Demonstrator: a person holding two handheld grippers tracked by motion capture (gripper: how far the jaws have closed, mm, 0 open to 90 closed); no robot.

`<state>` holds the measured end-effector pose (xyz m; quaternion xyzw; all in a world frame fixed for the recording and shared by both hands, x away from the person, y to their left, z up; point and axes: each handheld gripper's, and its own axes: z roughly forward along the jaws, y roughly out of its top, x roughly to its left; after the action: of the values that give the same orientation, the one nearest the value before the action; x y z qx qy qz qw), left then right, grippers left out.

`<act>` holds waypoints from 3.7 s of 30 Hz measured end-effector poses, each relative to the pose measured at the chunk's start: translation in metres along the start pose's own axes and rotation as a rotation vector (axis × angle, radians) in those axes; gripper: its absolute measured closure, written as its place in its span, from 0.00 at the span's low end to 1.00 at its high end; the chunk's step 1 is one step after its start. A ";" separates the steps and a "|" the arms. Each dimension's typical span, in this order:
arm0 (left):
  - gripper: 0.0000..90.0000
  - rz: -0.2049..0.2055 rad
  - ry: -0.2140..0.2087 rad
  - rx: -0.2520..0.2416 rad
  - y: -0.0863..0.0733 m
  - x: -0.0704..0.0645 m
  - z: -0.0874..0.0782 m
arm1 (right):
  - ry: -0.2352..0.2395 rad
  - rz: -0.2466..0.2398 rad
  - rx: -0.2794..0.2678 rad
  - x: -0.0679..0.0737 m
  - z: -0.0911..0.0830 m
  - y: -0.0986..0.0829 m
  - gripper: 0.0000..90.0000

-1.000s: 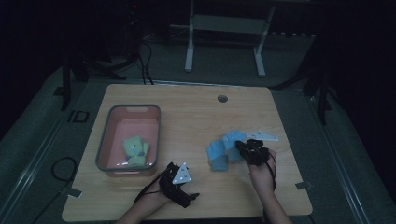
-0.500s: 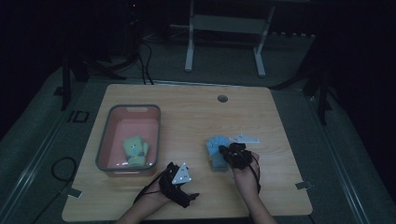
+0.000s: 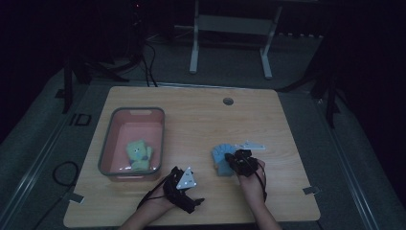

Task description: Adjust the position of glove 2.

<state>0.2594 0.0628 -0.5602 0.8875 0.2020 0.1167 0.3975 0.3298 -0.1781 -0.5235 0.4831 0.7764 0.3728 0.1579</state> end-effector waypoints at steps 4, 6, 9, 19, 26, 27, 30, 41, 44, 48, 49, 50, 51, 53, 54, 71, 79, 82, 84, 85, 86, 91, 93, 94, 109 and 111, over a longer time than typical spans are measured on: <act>0.02 0.000 0.000 -0.002 0.000 0.000 0.000 | -0.004 0.001 0.014 -0.001 0.006 -0.003 0.98; 0.02 0.001 0.001 0.000 0.000 0.000 0.000 | -0.005 0.010 0.022 -0.002 0.009 -0.006 0.98; 0.02 -0.001 0.001 -0.002 0.000 0.000 0.000 | -0.007 0.009 0.034 -0.003 0.014 -0.009 0.97; 0.02 0.014 -0.008 -0.028 0.002 -0.003 0.000 | 0.014 0.013 0.023 -0.003 0.010 -0.007 0.90; 0.03 0.009 -0.016 -0.050 0.006 -0.006 0.000 | 0.030 -0.003 -0.006 -0.003 0.001 0.000 0.69; 0.04 0.003 -0.021 -0.045 0.007 -0.006 0.000 | 0.039 -0.010 -0.009 -0.003 -0.001 0.001 0.62; 0.04 -0.003 -0.028 -0.040 0.011 -0.006 0.000 | 0.060 -0.030 -0.024 -0.005 -0.003 0.004 0.45; 0.04 -0.012 -0.078 -0.034 0.026 -0.002 0.008 | 0.202 -0.112 -0.020 -0.022 -0.008 0.009 0.18; 0.04 -0.013 -0.080 -0.043 0.029 0.000 0.012 | 0.206 -0.161 -0.021 -0.030 -0.010 0.010 0.20; 0.04 -0.005 -0.075 -0.073 0.036 0.003 0.014 | 0.218 -0.187 -0.059 -0.042 -0.015 0.011 0.17; 0.04 -0.003 -0.076 -0.072 0.038 0.004 0.015 | 0.222 -0.185 -0.057 -0.046 -0.015 0.012 0.17; 0.04 0.002 -0.080 -0.069 0.040 0.005 0.016 | 0.223 -0.184 -0.054 -0.049 -0.016 0.012 0.17; 0.04 0.008 -0.079 -0.066 0.043 0.006 0.017 | 0.224 -0.184 -0.069 -0.052 -0.017 0.012 0.17; 0.04 0.026 -0.082 -0.060 0.048 0.007 0.020 | 0.236 -0.177 -0.070 -0.059 -0.018 0.014 0.16; 0.04 0.028 -0.089 -0.058 0.050 0.008 0.022 | 0.238 -0.177 -0.075 -0.061 -0.019 0.014 0.16; 0.09 0.095 -0.037 -0.097 0.071 0.020 0.037 | 0.299 -0.165 -0.057 -0.073 -0.007 0.024 0.21; 0.21 0.231 -0.006 -0.062 0.076 0.017 0.053 | 0.287 -0.157 -0.031 -0.073 0.013 0.033 0.32; 0.26 0.272 -0.012 -0.060 0.077 0.015 0.059 | 0.290 -0.161 -0.014 -0.071 0.023 0.034 0.33; 0.28 0.285 -0.026 -0.053 0.077 0.016 0.062 | 0.292 -0.156 0.005 -0.070 0.031 0.034 0.33; 0.32 0.292 -0.032 -0.049 0.078 0.017 0.064 | 0.290 -0.153 0.017 -0.071 0.034 0.033 0.33; 0.35 0.301 -0.041 -0.043 0.077 0.017 0.066 | 0.285 -0.151 0.029 -0.071 0.038 0.031 0.33; 0.40 0.364 -0.026 0.012 0.072 0.016 0.075 | 0.290 -0.141 0.071 -0.071 0.048 0.022 0.31; 0.41 0.354 -0.026 0.011 0.071 0.017 0.076 | 0.283 -0.151 0.085 -0.069 0.051 0.020 0.30; 0.43 0.353 -0.027 0.010 0.070 0.018 0.076 | 0.281 -0.158 0.083 -0.068 0.052 0.019 0.30; 0.79 0.332 -0.028 0.024 0.074 0.026 0.077 | 0.275 -0.245 0.092 -0.058 0.053 0.017 0.46; 0.81 0.322 -0.037 0.031 0.075 0.027 0.077 | 0.299 -0.251 0.100 -0.057 0.053 0.018 0.56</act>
<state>0.3314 -0.0208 -0.5527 0.9164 0.0515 0.1596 0.3635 0.4008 -0.2009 -0.5524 0.3290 0.8628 0.3788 0.0622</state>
